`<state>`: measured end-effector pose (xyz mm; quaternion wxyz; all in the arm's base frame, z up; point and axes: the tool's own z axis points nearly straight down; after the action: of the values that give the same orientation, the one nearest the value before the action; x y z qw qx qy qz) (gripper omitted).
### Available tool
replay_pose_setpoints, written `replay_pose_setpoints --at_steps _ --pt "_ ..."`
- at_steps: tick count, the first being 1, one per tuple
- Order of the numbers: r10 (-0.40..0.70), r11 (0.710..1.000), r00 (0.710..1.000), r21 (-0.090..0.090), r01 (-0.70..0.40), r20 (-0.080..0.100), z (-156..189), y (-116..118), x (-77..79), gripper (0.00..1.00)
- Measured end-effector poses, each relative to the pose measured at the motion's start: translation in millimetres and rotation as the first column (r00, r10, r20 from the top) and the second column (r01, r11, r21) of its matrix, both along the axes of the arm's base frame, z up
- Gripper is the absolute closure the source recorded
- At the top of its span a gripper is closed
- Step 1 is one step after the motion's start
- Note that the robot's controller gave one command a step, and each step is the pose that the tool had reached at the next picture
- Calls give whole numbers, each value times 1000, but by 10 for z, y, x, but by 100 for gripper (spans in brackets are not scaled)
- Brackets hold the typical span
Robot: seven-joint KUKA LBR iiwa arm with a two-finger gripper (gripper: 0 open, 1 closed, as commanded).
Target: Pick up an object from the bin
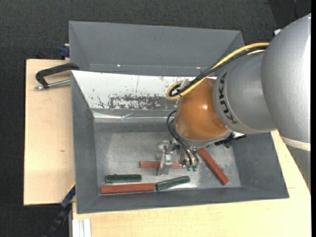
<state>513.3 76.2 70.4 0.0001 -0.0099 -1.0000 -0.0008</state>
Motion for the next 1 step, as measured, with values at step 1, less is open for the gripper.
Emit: replay_pose_setpoints --at_steps 1 --pt "0 1000 1000 0 0 0 0 0 0 100"
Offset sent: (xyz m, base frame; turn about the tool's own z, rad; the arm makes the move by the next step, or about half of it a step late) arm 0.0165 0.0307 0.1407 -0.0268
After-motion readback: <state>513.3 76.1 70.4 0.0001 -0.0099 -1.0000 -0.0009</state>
